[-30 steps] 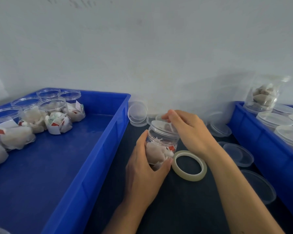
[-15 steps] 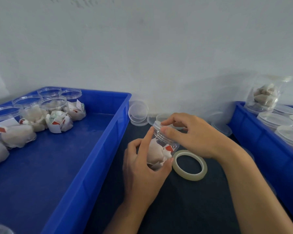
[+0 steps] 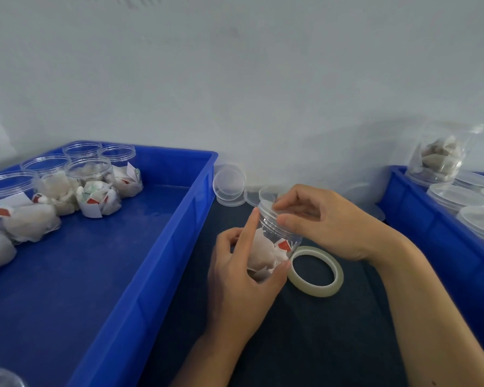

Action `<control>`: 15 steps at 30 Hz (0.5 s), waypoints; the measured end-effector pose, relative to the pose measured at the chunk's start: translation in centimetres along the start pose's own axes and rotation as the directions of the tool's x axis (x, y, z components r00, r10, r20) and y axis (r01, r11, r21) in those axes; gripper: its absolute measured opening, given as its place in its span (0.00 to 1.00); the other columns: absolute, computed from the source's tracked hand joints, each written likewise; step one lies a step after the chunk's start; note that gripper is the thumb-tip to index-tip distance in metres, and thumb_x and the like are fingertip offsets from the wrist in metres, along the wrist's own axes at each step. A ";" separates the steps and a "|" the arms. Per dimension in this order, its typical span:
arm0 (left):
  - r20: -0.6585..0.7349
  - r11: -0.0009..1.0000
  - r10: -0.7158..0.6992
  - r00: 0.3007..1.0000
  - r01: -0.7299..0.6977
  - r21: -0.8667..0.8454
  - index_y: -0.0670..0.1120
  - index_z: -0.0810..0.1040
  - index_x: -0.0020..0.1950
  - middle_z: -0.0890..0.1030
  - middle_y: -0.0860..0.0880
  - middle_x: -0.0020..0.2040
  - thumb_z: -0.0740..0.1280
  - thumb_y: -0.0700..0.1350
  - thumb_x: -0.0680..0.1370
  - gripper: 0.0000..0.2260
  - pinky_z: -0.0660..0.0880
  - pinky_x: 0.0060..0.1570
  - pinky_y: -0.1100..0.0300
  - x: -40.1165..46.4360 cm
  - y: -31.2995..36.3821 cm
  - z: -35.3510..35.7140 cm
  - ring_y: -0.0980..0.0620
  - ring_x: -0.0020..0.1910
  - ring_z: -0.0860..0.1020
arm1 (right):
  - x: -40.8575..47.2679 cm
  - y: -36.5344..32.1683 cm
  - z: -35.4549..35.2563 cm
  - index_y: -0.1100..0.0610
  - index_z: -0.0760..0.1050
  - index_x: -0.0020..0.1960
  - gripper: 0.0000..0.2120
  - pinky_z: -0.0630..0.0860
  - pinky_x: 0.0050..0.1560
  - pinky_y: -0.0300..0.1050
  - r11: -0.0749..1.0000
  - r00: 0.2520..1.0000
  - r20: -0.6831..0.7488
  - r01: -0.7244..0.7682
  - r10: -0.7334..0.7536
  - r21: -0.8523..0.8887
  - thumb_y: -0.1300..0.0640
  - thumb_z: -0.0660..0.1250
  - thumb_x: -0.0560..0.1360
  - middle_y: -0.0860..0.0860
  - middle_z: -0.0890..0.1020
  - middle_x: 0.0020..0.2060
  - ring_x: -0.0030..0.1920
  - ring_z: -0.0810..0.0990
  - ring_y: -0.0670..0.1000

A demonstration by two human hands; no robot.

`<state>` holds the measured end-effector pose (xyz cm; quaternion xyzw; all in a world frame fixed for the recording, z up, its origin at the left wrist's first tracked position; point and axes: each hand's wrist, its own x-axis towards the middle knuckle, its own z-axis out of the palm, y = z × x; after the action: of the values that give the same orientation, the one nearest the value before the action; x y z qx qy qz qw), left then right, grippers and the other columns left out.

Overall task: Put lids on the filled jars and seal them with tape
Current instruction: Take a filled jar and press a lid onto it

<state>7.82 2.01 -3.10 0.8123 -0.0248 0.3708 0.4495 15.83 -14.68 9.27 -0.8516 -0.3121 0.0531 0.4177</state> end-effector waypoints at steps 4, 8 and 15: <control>-0.010 0.999 -0.008 1.000 0.008 0.043 0.65 0.65 0.83 0.73 0.61 0.64 0.77 0.64 0.72 0.41 0.80 0.50 0.63 0.1 0.1 -0.1 0.58 0.60 0.78 | -0.3 0.3 0.0 0.49 0.82 0.55 0.07 0.76 0.72 0.46 0.998 0.998 0.016 0.053 -0.053 0.031 0.51 0.75 0.78 0.34 0.84 0.58 0.64 0.80 0.36; -0.024 1.000 0.001 1.000 -0.001 0.030 0.61 0.66 0.83 0.76 0.60 0.64 0.79 0.60 0.73 0.41 0.76 0.51 0.71 0.1 0.0 -0.2 0.58 0.60 0.79 | -0.3 0.4 -0.1 0.46 0.81 0.54 0.07 0.75 0.72 0.51 0.997 0.997 0.028 0.072 -0.072 0.000 0.49 0.75 0.78 0.36 0.83 0.60 0.65 0.81 0.39; -0.089 0.997 -0.073 0.993 0.074 0.014 0.66 0.59 0.83 0.72 0.56 0.58 0.77 0.60 0.73 0.43 0.79 0.49 0.67 0.0 0.2 0.6 0.56 0.54 0.80 | 0.5 -1.3 1.4 0.41 0.79 0.51 0.04 0.80 0.46 0.45 0.963 0.993 -0.097 0.039 -0.067 -0.267 0.42 0.72 0.79 0.38 0.83 0.47 0.44 0.83 0.40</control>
<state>8.14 1.43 -3.15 0.7993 0.0282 0.3898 0.4565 15.08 -12.89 9.41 -0.8927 -0.3168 -0.0453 0.3173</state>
